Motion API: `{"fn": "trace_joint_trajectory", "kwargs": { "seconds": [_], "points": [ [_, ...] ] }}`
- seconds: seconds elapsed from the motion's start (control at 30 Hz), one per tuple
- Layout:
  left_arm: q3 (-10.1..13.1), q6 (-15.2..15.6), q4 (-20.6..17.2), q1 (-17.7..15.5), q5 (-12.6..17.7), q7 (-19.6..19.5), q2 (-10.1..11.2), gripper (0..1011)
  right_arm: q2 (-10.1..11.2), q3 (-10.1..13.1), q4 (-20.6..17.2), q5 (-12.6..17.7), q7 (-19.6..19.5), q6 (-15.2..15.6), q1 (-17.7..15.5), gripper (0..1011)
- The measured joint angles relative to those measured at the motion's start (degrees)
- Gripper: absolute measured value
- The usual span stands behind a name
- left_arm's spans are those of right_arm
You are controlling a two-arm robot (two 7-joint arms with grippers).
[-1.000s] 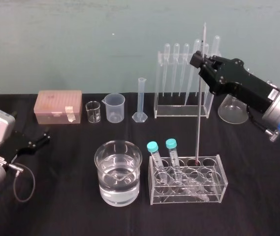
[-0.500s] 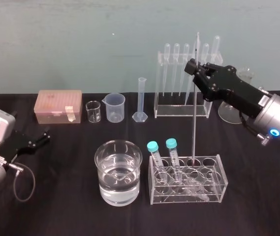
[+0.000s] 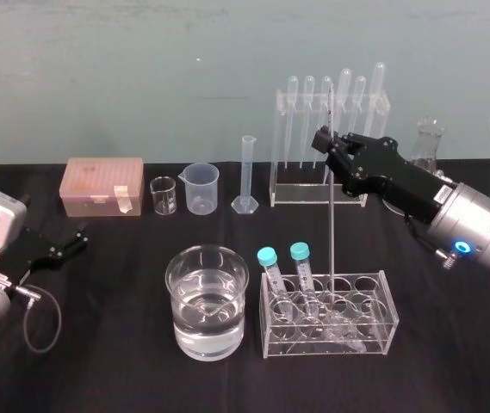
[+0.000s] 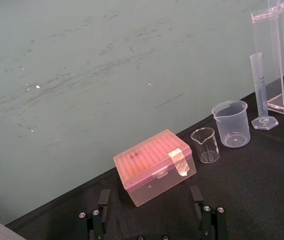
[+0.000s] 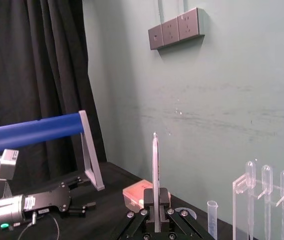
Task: Hold the thermometer with one hand and immerse one end into the beaker, then reinsert it into the test tube rack.
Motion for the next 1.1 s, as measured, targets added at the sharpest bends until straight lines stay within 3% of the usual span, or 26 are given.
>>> {"fn": "trace_joint_trajectory", "kwargs": {
  "seconds": [0.9, 1.1],
  "points": [
    [0.0, 0.0, 0.0, 0.0, 0.0, 0.0, 0.0, 1008, -0.5, -0.8, 1.4, -2.2, 0.3, 0.6, -0.3, 55],
    [0.0, 0.0, 0.0, 0.0, 0.0, 0.0, 0.0, 1008, -0.5, -0.7, 1.4, -2.1, 0.3, 0.6, -0.3, 216]
  ]
}}
